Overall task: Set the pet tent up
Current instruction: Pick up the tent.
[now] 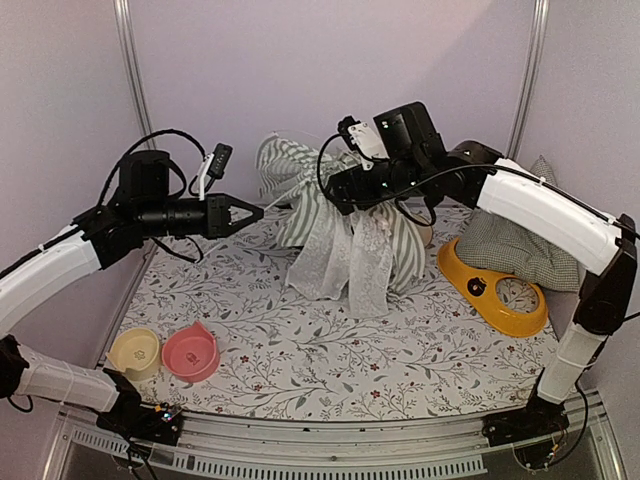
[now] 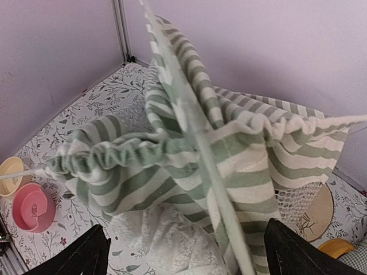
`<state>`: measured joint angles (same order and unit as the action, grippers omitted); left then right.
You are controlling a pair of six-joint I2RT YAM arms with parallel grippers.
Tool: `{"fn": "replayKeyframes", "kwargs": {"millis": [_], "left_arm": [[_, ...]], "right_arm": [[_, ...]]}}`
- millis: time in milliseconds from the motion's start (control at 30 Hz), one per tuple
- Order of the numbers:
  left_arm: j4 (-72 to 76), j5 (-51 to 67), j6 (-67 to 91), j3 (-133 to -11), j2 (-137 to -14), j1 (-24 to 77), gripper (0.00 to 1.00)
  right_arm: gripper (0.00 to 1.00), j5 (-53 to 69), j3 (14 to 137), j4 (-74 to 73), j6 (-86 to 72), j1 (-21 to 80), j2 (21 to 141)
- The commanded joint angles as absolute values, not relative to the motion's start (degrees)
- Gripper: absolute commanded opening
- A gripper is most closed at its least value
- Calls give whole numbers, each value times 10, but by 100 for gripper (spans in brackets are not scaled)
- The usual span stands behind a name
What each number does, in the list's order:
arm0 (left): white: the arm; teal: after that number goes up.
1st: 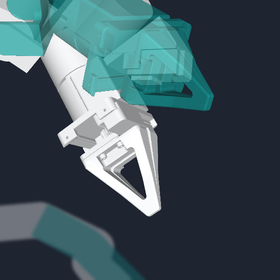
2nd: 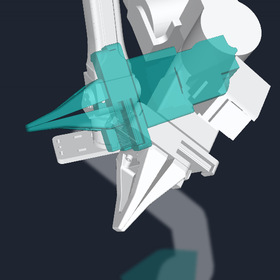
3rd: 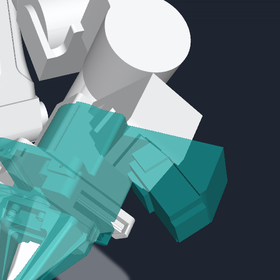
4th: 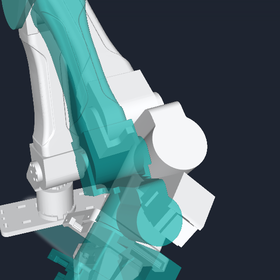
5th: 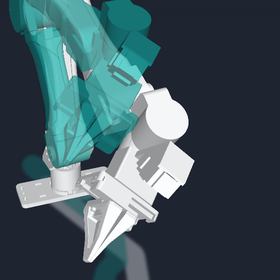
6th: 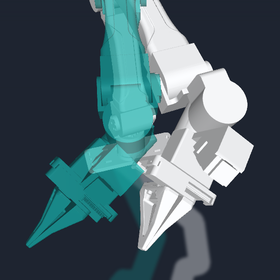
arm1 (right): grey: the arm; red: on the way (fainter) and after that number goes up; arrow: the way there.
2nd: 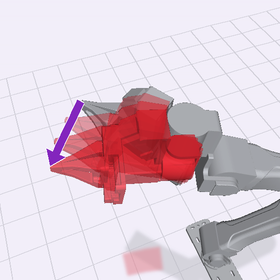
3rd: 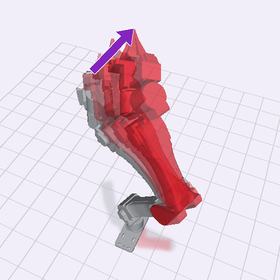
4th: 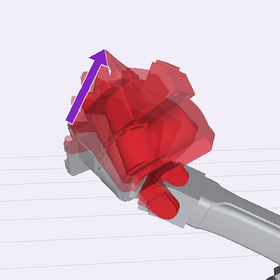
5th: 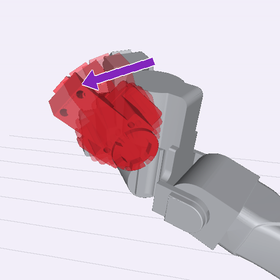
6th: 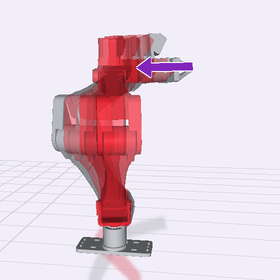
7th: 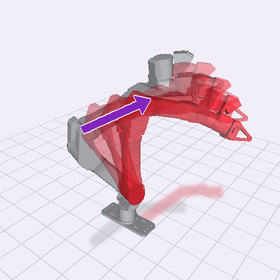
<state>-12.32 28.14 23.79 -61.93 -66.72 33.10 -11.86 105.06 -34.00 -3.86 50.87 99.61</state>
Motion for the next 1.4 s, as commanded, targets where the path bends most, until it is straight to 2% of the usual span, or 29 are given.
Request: {"fn": "replayKeyframes", "kwargs": {"millis": [0, 100, 300, 367, 433, 467, 500, 533, 567, 600, 800, 967, 1067, 1100, 1200, 1367], "left_arm": [[-140, 268, 232, -646, -682, 335, 0], [-132, 281, 236, -653, -694, 336, 0], [-103, 308, 251, -666, -715, 340, 0], [-105, 311, 247, -669, -719, 341, 0], [-106, 317, 243, -671, -723, 341, 0], [-108, 319, 240, -672, -725, 341, 0], [-110, 319, 239, -672, -727, 341, 0], [-113, 317, 236, -673, -727, 341, 0], [-115, 314, 234, -673, -728, 340, 0], [-118, 310, 231, -674, -727, 340, 0], [-149, 270, 208, -694, -715, 338, 0], [-168, 247, 202, -709, -713, 330, 1], [-183, 223, 190, -726, -705, 330, 37], [-181, 221, 185, -729, -696, 330, 42], [-182, 203, 166, -747, -665, 330, 51], [-178, 128, 122, -769, -589, 330, 57]], "right_arm": [[96, -81, 1039, -349, -46, 462, 996], [94, -61, 1047, -329, -41, 468, 1002], [94, -205, 1042, -306, -33, 467, 1034], [92, -198, 1018, -273, -37, 452, 1019], [79, -171, 993, -233, -30, 443, 1005], [69, -167, 992, -225, -25, 443, 1005], [54, -163, 998, -225, -19, 443, 1008], [33, -163, 1005, -226, -16, 444, 1012], [6, -167, 1014, -231, -12, 443, 1016], [0, -171, 1023, -240, -10, 442, 1022], [0, -151, 1065, -281, -9, 428, 1031], [0, -76, 1079, -301, -6, 418, 1018], [0, -97, 1093, -329, -8, 414, 1021], [0, -110, 1099, -340, -10, 411, 1024], [0, -149, 1112, -367, -17, 404, 1038], [0, -195, 1129, -388, -22, 404, 1062]]}}
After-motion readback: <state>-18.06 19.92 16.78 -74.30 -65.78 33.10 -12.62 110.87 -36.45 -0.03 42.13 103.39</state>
